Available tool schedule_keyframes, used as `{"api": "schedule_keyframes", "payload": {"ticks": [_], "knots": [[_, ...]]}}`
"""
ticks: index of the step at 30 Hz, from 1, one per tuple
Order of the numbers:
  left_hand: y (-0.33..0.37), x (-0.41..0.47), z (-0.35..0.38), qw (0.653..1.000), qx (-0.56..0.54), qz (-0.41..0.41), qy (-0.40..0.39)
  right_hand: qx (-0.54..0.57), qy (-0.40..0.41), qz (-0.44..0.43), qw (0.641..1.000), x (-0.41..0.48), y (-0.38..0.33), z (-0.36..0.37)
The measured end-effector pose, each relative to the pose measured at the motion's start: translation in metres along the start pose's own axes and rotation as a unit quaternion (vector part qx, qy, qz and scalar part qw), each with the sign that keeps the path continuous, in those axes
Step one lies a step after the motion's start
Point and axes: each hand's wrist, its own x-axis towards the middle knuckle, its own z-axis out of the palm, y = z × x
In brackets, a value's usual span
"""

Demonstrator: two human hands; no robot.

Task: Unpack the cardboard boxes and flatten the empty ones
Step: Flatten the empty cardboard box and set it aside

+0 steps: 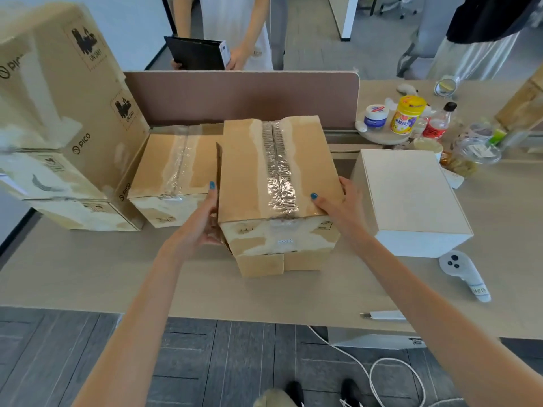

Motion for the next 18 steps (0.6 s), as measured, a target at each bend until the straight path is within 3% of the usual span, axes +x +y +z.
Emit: {"api": "schedule_keyframes", "payload": {"ticks": [2,11,18], "knots": [[0.000,0.001,0.006,0.999,0.033,-0.001,0.027,-0.007,0.006,-0.006,1.000,-0.006,-0.003,0.007],[-0.005,0.039,0.025,0.985,-0.021,0.070,0.155,-0.025,-0.019,0.056,0.998,0.007,-0.022,0.016],[-0.018,0.050,0.037,0.984,-0.048,0.130,0.108,-0.109,-0.030,0.018,0.993,0.018,-0.020,0.022]]}}
